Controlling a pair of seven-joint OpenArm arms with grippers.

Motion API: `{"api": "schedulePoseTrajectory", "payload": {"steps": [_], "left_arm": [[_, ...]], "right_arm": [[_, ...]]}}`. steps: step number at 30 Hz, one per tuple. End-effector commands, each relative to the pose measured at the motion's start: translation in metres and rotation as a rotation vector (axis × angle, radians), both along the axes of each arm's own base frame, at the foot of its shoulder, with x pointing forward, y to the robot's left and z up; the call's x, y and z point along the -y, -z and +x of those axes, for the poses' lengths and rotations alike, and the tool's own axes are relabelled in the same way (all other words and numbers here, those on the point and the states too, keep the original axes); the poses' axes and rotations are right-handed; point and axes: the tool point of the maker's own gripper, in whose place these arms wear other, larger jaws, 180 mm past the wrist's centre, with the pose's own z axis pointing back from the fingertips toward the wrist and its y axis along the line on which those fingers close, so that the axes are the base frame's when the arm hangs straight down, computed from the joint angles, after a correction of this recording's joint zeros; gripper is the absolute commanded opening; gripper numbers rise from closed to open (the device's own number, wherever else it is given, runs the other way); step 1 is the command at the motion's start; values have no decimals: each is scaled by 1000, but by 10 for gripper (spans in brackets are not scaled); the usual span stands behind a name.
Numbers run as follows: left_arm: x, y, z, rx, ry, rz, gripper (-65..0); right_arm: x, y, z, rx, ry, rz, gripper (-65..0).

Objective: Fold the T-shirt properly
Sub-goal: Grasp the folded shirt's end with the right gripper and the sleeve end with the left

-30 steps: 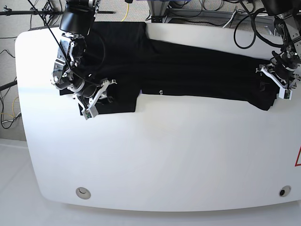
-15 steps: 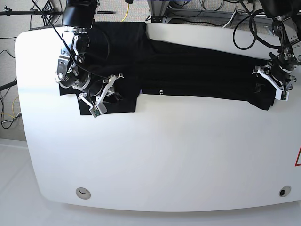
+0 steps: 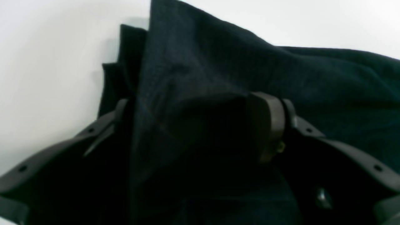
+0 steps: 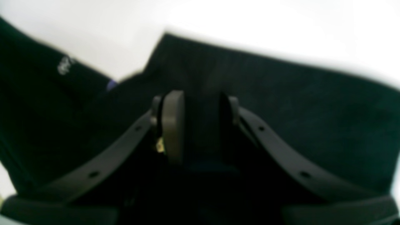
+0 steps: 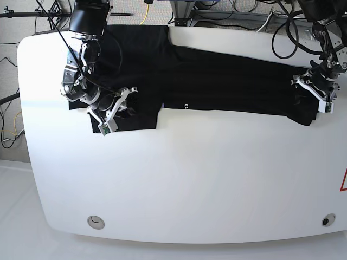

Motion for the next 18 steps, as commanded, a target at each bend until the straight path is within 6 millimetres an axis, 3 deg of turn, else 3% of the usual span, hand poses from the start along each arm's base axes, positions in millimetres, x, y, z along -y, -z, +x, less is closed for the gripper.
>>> {"api": "schedulePoseTrajectory", "payload": {"steps": [1,6,12,18], "left_arm": [[-6,-13,6,29,11,22,-247],[-8,-11,3,11,9,25,-369],[-11,-8,-1,-20,2,23,-629],[-8,-6,0,-21,2,21,-650]], "right_arm": [[4,-15,13,61,7,19,-464],[2,-17,14,67,7,24,-463],[-1,-17,13,67,2,28,-459],[-7,-12,10,48,-8,32,-456]]}}
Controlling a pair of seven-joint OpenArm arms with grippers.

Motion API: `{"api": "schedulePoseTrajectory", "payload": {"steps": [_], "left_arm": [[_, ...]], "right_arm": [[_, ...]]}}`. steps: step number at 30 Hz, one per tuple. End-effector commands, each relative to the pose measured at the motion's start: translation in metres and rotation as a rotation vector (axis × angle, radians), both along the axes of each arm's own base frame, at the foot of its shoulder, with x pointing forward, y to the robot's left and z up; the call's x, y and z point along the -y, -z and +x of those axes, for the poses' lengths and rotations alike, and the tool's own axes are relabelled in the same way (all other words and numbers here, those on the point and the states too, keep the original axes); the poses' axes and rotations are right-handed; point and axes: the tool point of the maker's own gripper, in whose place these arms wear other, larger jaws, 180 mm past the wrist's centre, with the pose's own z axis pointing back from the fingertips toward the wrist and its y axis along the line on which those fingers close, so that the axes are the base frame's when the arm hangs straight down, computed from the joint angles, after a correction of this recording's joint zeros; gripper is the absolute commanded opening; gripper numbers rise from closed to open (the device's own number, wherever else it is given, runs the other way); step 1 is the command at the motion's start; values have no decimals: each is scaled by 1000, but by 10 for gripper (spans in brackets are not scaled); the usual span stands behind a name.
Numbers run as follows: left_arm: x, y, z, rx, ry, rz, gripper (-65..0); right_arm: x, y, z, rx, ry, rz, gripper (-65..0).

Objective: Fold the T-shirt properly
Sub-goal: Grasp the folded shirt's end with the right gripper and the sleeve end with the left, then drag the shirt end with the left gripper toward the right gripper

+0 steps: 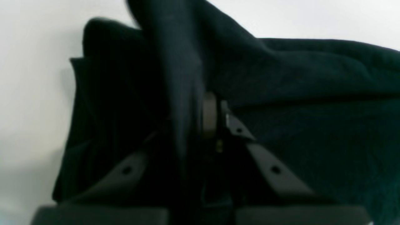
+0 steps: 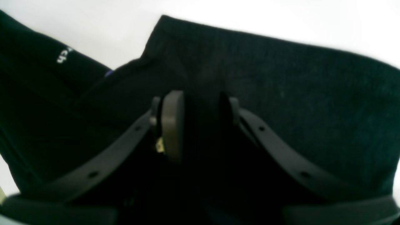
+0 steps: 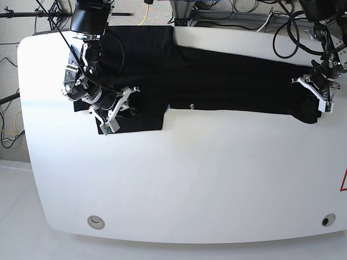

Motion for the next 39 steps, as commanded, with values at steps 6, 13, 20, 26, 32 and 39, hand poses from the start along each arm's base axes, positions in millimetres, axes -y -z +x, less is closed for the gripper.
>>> {"api": "schedulePoseTrajectory", "payload": {"steps": [6,13,20,26,32,39], "left_arm": [[-5,-11,6,20,11,27,-650],[-4,-5,2,-9,15,26,-650],[1,-20,12,40,32,38,-650],[6,-29,15,54,44,51,-650],[22,-21,9,4,58,18,-650],[32,-16,5,-32,78,4,-650]], "right_arm": [[-3,-9,8,37,2,19,-471],[-6,-7,2,28,4,37,-627],[-18,-38,5,80,-34,96,-636],[-22,-54,3,110,-58,100,-599],[-18,-49,8,102,-52,91,-611],[-24,-37,9,69,-72,79,-617]]}}
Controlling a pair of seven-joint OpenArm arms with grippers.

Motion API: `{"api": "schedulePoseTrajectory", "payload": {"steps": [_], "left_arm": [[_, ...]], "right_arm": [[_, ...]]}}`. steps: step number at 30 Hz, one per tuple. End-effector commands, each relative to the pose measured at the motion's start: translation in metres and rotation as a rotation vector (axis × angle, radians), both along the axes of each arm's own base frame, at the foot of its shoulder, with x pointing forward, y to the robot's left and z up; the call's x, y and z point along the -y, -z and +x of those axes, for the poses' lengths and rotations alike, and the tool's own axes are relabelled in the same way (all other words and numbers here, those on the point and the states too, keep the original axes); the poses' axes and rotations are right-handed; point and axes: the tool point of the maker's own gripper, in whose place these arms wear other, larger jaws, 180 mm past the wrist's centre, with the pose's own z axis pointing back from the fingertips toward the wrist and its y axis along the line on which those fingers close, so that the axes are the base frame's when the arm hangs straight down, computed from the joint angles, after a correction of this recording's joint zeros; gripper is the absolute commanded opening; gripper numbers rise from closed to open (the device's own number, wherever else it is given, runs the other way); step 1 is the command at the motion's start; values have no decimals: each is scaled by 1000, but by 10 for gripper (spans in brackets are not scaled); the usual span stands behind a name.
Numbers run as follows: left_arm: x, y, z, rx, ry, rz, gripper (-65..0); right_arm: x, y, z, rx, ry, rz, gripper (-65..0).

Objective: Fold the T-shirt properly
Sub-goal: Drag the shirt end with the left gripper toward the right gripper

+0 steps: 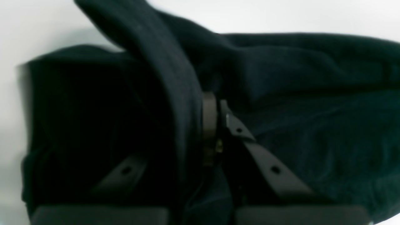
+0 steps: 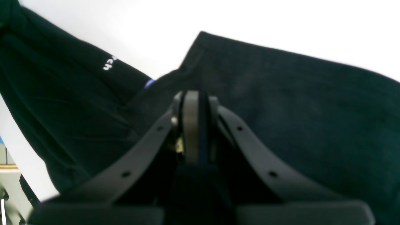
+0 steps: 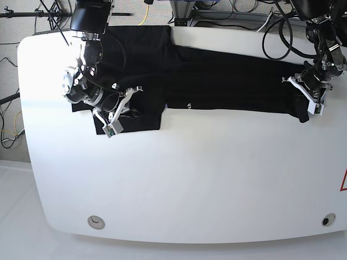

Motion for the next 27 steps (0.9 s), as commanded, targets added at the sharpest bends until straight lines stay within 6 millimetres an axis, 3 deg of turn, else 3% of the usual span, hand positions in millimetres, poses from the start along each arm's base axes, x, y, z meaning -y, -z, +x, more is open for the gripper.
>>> {"api": "schedulePoseTrajectory", "payload": {"steps": [1,13,19,21,27], "left_arm": [[-2,-13,7,38,16,9,-650],[-16,-6,3,40,-13,22,-650],[-18,-5,2,42,-24,22,-650],[-15,-6,0,45,-20,20,-650],[20,-34,-8,114,51,39,-650]], "right_arm": [[-8,-13,12,51,-15,26,-618],[-12,16,10,-20,-67,-73,-611],[-15,19,9,-24,-79,-86,-616],[-19,19,9,-24,-88,-86,-616],[-34,4,13,21,-99,-49,-616]]}}
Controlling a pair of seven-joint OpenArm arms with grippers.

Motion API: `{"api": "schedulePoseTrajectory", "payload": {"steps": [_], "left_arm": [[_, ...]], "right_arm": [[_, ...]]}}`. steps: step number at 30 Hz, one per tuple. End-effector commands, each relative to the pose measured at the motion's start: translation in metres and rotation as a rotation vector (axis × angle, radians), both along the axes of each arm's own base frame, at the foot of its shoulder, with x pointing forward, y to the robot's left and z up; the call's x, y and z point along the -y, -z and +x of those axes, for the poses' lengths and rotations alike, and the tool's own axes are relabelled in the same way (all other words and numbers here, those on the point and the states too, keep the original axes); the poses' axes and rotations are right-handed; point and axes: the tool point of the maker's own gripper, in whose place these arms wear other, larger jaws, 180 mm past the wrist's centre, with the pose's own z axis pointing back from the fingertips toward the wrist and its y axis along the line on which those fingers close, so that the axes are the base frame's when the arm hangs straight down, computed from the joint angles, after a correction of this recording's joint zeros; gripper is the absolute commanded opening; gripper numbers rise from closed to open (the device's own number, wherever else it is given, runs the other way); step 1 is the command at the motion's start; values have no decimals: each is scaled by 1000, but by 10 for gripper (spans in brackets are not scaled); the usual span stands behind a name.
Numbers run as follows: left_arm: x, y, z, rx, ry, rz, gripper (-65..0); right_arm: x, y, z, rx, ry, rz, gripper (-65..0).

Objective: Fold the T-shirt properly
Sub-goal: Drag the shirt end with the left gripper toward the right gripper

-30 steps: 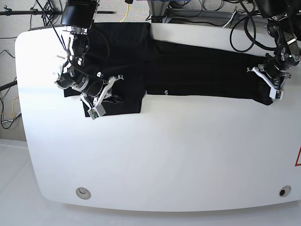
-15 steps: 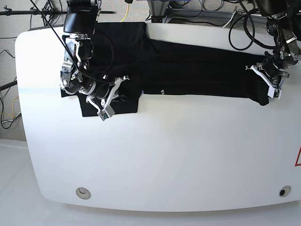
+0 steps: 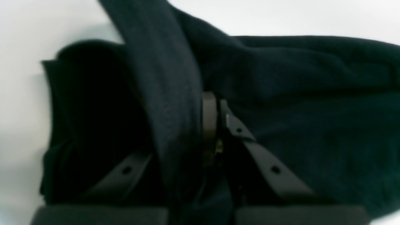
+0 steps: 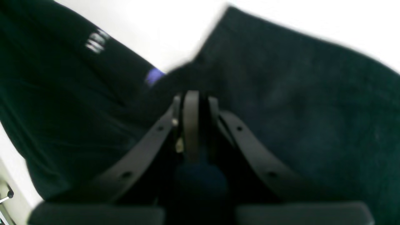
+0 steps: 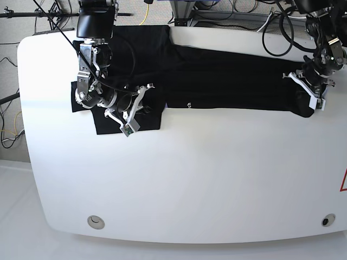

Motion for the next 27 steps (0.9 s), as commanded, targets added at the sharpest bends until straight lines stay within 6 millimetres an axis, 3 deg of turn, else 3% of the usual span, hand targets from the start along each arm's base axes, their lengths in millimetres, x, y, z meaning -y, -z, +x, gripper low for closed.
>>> {"api": "schedulePoseTrajectory", "payload": {"steps": [1,4,6,12,27], "left_arm": [[14,-24,5,69,38,9,-650],[22,-37,5,98,58,15,-650],[30,-46,3,117,81,19,-650],[45,-59,10,153,110,-39,-650],[102,-75,11,177,195,-219,-650]], "right_arm": [[-7,-23,15,81,-3,39,-616],[-9,-29,16,98,-3,44,-616],[0,-44,22,152,3,16,-615],[3,-55,24,188,3,7,-615],[11,-43,24,151,11,2,-619]]}}
